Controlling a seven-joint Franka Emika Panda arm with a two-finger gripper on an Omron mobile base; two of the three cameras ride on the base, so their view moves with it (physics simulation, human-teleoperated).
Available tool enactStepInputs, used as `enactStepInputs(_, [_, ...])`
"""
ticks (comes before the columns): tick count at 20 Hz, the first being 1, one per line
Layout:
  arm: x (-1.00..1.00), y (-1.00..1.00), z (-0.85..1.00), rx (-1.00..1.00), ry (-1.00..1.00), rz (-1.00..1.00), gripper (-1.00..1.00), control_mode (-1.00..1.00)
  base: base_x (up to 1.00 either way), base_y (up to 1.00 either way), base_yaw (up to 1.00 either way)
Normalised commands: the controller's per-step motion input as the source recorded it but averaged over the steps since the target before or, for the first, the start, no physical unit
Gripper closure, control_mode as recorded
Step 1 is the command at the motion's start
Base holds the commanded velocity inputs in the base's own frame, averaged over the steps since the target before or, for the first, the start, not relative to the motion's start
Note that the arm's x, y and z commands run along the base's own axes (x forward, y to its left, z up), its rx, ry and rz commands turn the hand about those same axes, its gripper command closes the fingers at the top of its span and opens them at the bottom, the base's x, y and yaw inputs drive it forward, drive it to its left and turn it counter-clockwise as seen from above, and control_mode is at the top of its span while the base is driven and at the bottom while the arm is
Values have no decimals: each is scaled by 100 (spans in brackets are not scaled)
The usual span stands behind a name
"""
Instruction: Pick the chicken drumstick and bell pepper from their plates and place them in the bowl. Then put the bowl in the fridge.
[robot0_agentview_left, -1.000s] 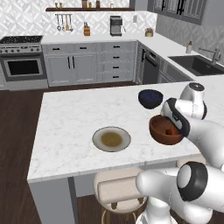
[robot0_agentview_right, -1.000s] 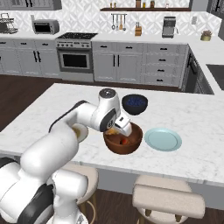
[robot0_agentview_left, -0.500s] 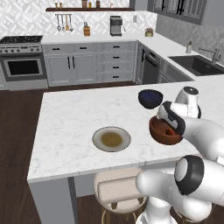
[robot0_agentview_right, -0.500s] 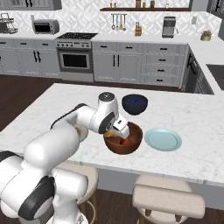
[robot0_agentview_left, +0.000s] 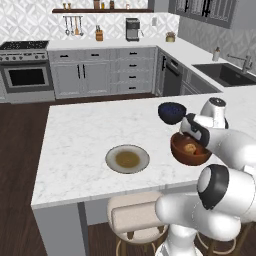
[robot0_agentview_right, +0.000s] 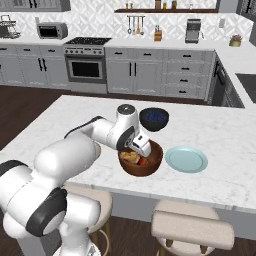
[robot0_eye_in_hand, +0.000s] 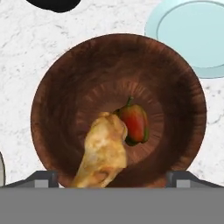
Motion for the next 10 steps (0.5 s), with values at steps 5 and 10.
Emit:
enactStepInputs(5, [-64, -13, 38, 0, -2, -9, -100, -100, 0, 0, 0])
enactStepInputs(10, [-81, -10, 22, 4, 7, -21, -100, -100, 0, 0, 0])
